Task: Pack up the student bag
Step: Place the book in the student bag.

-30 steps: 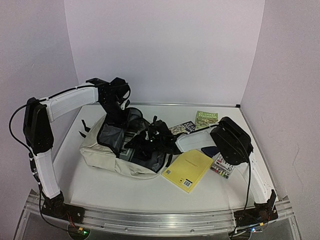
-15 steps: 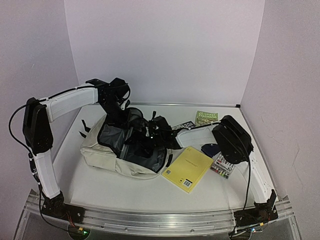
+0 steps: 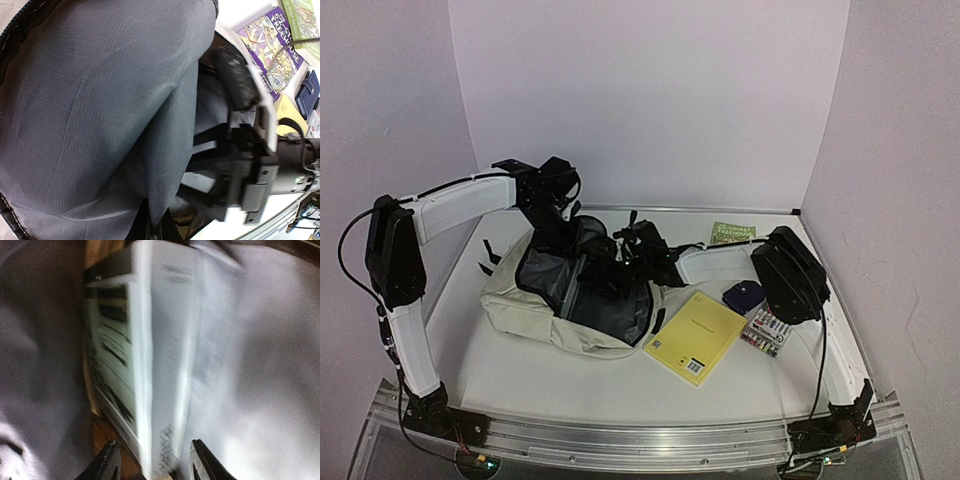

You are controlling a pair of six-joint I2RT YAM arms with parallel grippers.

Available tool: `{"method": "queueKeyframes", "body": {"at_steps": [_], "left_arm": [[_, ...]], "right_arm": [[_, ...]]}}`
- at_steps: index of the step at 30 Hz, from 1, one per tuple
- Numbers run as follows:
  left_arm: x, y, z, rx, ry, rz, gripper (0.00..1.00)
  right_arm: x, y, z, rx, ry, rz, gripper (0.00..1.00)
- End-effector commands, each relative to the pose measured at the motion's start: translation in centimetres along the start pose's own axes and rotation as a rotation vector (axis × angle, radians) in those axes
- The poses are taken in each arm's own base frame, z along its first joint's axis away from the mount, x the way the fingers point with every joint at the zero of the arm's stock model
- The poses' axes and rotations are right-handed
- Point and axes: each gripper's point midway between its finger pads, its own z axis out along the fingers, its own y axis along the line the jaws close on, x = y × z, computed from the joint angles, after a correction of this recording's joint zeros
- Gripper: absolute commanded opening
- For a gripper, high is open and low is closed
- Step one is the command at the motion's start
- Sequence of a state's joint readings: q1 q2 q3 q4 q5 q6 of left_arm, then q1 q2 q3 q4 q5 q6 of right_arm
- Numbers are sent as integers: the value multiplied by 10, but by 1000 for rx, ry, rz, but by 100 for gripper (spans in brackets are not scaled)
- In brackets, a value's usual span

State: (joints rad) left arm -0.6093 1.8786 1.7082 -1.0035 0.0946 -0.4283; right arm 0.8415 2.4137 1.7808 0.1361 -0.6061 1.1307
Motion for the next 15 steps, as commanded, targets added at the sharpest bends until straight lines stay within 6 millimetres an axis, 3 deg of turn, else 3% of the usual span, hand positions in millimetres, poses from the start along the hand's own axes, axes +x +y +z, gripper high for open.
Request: {"method": "queueKeyframes", "body": {"at_steps": [1, 5, 8, 12, 14, 15], "left_arm": [[-23, -19, -26, 91, -117, -5, 0], [-23, -20, -26, 96, -114, -7, 0], [-23, -21, -27, 101, -115, -8, 0], [-21, -11, -21, 74, -106, -23, 0], [-21, -2, -18, 66, -101, -49, 0], [-21, 2, -18, 63, -100, -63, 0]], "right_arm": [[3, 19, 33, -105, 36, 6, 42], [-1, 17, 57, -141, 48, 38, 38], [-4, 20, 65, -165, 50, 32, 38], [-2, 44, 50, -210, 55, -20, 42], [-1, 60, 33, -221, 49, -66, 55], [1, 58, 25, -210, 46, -79, 61]]}}
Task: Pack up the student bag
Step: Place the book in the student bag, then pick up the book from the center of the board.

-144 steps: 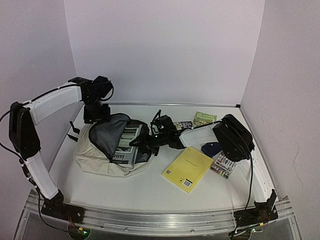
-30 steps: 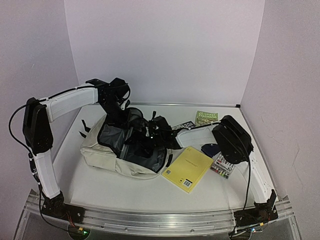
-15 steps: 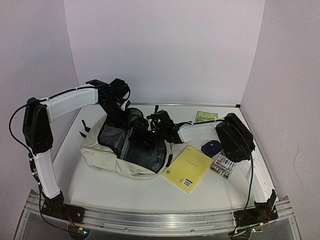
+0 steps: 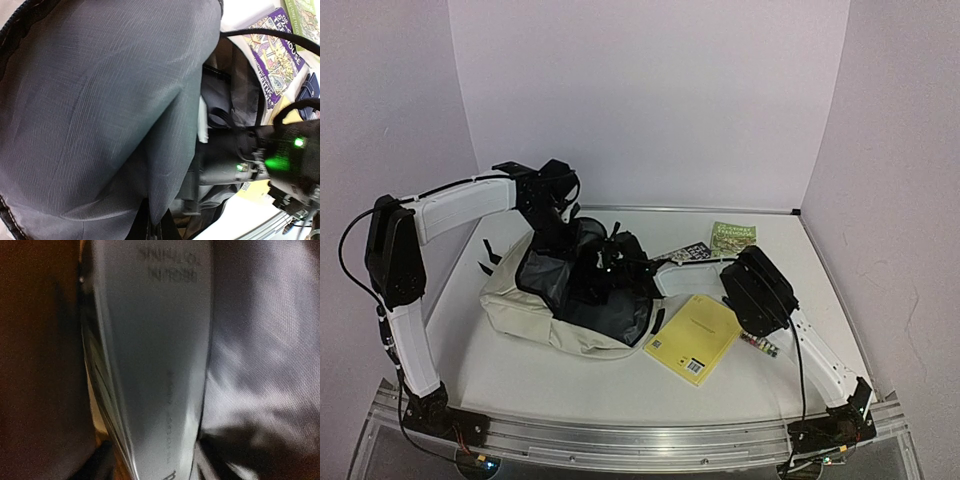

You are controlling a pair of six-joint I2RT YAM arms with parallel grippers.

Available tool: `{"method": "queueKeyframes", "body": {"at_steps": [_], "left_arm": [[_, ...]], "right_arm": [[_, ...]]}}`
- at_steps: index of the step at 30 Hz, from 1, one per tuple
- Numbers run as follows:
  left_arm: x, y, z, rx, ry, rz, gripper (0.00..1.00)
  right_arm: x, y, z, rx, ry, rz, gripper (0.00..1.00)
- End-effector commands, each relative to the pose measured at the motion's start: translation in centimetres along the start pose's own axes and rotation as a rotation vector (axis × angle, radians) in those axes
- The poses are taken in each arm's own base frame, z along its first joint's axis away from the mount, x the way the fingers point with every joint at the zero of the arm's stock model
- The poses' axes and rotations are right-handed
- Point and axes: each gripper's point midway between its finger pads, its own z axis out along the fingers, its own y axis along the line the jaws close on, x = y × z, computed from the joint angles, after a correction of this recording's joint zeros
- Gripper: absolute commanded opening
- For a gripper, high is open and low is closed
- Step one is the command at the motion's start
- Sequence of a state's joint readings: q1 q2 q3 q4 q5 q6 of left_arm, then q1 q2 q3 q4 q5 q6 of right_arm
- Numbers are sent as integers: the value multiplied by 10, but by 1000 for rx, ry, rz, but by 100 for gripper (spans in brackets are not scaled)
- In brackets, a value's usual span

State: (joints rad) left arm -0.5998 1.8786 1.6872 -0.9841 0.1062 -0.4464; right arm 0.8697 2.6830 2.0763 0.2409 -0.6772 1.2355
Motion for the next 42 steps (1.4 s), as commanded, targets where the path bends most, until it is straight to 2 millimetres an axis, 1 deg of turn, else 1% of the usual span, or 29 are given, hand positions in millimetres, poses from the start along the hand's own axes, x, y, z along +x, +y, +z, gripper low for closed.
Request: {"method": "queueKeyframes", "body": {"at_steps": [1, 3, 5, 7, 9, 12, 14, 15, 17, 18, 19, 21, 22, 24, 25, 27, 28, 29, 30, 32, 35, 36, 39, 41, 42], "left_arm": [[-22, 2, -22, 56, -104, -49, 0], [-23, 9, -23, 61, -111, -73, 0], [-23, 15, -22, 62, -114, -90, 0], [-24, 22, -19, 47, -116, -103, 0], [-25, 32, -16, 24, -116, -123, 2], [-25, 52, -11, -12, -115, -168, 6], [-24, 62, -8, -41, -118, -182, 10], [-25, 66, -7, -54, -120, -184, 14], [-26, 68, -6, -63, -123, -177, 24], [-28, 66, -8, -56, -130, -170, 28], [-30, 62, -11, -41, -139, -159, 33], [-35, 47, -21, -2, -175, -116, 48], [-38, 37, -27, 4, -197, -85, 55], [-44, 19, -36, -14, -225, -12, 65], [-44, 11, -35, -22, -221, 18, 69], [-52, -7, -35, -24, -228, 57, 72], [-55, -15, -29, -9, -212, 69, 72], [-58, -22, -20, 7, -193, 80, 73], [-61, -32, -15, 24, -186, 96, 73], [-64, -46, 7, 44, -153, 127, 73], [-74, -70, 27, 90, -140, 160, 73], [-74, -76, 35, 100, -129, 167, 73], [-81, -90, 46, 136, -128, 178, 74], [-81, -91, 53, 145, -121, 176, 73], [-81, -91, 55, 144, -119, 174, 74]], "right_arm": [[7, 60, -37, -69, -3, -119, 68], [13, 63, -60, -51, -9, -143, 78], [18, 62, -81, -29, -12, -170, 83], [26, 60, -102, -6, -7, -199, 87], [31, 63, -123, 13, -13, -244, 90], [43, 77, -157, 34, -17, -331, 94], [50, 95, -184, 35, -30, -400, 98], [53, 100, -195, 53, -29, -435, 98], [59, 111, -219, 93, -31, -498, 98], [60, 118, -233, 101, -41, -517, 98], [60, 125, -246, 105, -53, -526, 98], [58, 141, -271, 101, -79, -526, 98], [57, 154, -286, 92, -103, -535, 98], [55, 169, -308, 97, -139, -535, 98], [55, 179, -320, 104, -163, -541, 98], [53, 193, -339, 124, -211, -546, 98], [53, 199, -349, 126, -230, -538, 98], [53, 205, -358, 123, -248, -534, 98], [53, 208, -365, 124, -263, -524, 98], [55, 213, -377, 118, -288, -506, 98], [53, 214, -390, 106, -311, -464, 98], [53, 217, -392, 101, -316, -462, 98], [49, 226, -401, 90, -348, -462, 98], [44, 228, -407, 103, -378, -465, 98], [40, 225, -410, 125, -397, -475, 98]]}}
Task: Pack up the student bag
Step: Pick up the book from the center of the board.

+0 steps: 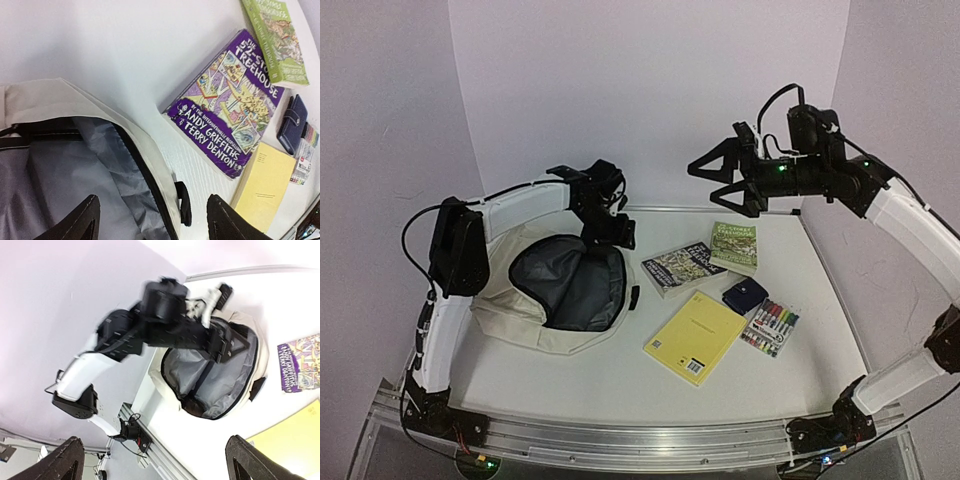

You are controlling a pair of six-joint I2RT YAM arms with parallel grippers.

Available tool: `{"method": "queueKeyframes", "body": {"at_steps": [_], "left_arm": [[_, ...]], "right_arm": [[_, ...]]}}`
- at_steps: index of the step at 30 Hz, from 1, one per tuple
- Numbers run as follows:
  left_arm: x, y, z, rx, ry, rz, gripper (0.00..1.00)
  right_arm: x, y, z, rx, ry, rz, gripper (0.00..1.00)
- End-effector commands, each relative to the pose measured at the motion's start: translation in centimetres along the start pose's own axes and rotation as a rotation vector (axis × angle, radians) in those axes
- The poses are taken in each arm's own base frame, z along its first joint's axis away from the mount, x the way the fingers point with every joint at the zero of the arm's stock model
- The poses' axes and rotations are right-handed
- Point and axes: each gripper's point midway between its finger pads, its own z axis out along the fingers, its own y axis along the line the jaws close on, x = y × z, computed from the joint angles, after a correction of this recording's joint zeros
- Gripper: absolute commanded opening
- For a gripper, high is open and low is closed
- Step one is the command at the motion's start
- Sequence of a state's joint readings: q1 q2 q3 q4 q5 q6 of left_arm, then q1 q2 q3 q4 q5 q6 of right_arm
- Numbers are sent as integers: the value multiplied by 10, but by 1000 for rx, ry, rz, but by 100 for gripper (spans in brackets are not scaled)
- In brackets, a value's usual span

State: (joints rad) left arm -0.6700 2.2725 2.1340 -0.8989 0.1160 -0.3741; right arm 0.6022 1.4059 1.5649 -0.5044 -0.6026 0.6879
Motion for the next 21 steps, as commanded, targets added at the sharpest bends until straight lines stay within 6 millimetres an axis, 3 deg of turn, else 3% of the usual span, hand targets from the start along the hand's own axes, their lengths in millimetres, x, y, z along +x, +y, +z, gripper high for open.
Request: {"method": "queueKeyframes", "body": {"at_steps": [1, 3, 5, 12, 17, 21], "left_arm": [[-10, -14, -10, 48, -18, 22, 74], [-6, -10, -8, 35, -10, 21, 73], [-4, -7, -10, 24, -12, 21, 74], [-3, -17, -36, 72, -44, 13, 74], [3, -17, -44, 83, -48, 11, 74], [6, -16, -42, 88, -44, 11, 74]], "right_arm": [[-21, -1, -17, 55, -83, -19, 98], [-25, -24, -16, 119, -95, -40, 98], [-31, -62, -12, 175, -78, -50, 98], [-72, -243, -29, 357, -51, 106, 98], [-64, -335, -23, 442, 13, 183, 98], [-49, -387, -2, 462, 86, 231, 94]]}}
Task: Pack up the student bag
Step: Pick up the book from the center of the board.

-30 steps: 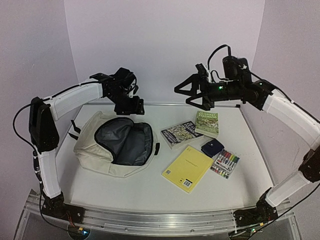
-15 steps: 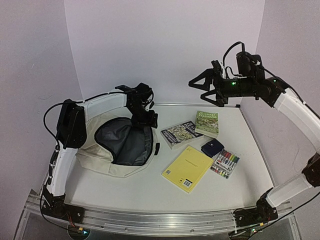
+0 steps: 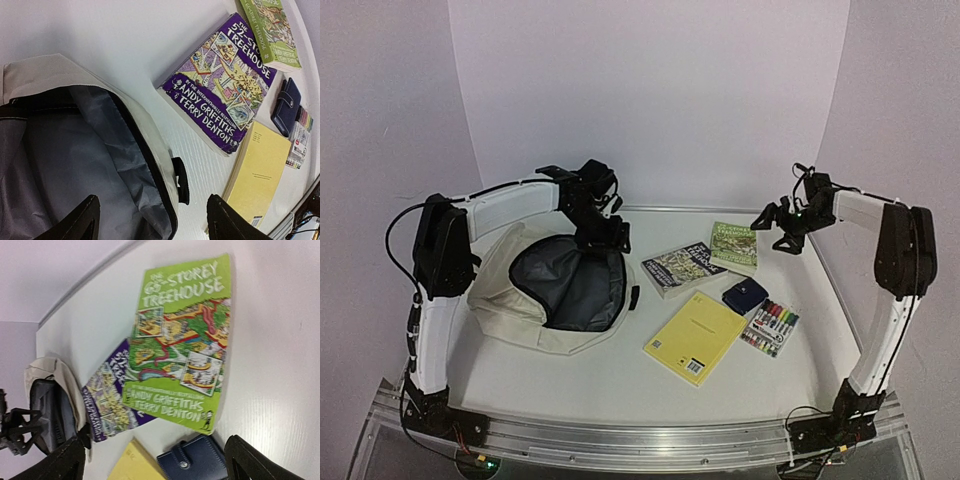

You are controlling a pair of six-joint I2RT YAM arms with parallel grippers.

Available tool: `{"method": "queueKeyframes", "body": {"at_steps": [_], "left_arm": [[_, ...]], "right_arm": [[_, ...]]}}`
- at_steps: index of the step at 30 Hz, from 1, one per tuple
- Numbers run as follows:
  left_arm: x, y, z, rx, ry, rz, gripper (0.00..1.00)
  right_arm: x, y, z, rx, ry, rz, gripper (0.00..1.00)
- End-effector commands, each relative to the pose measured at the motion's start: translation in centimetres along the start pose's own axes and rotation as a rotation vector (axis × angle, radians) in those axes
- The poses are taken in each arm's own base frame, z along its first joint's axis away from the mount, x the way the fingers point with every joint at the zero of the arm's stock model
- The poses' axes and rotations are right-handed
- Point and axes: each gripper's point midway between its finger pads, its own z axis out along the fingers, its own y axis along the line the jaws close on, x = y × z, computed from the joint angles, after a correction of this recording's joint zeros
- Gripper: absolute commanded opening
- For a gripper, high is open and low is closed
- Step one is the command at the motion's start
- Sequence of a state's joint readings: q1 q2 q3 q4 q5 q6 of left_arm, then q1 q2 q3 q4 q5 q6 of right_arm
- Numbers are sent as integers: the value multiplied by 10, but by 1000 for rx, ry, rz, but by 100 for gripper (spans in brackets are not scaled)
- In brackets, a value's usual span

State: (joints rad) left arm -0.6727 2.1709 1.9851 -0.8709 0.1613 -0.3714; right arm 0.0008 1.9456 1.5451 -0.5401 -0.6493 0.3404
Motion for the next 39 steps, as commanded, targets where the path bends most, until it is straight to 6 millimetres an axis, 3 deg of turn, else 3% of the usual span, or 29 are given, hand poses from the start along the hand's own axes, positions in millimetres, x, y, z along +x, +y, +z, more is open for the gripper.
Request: {"method": "queueKeyframes", "body": {"at_steps": [1, 7, 13, 17, 20, 21, 30, 34, 39], "left_arm": [[-15, -15, -27, 53, -79, 12, 74], [-17, -17, -27, 63, -83, 15, 74], [-16, -17, -27, 64, -84, 14, 74], [-17, -18, -23, 74, -84, 16, 73], [-20, -20, -21, 78, -86, 19, 73], [-21, -20, -20, 81, -86, 19, 73], [-28, -27, -16, 111, -96, 23, 72], [-35, -38, -13, 170, -109, 10, 72], [-46, -57, -2, 285, -120, -29, 72]], "right_arm": [[-4, -9, 33, -25, 56, -73, 93], [-4, -41, 74, 18, 106, -44, 83], [4, -40, 97, -72, 168, 17, 64], [3, -41, 103, -86, 172, 34, 38], [1, -35, 101, -112, 171, 21, 7], [-1, -31, 100, -126, 169, 14, 1], [3, 20, 85, -264, 172, -116, 0], [12, 46, 81, -323, 192, -149, 0], [19, 65, 80, -361, 198, -163, 0]]}}
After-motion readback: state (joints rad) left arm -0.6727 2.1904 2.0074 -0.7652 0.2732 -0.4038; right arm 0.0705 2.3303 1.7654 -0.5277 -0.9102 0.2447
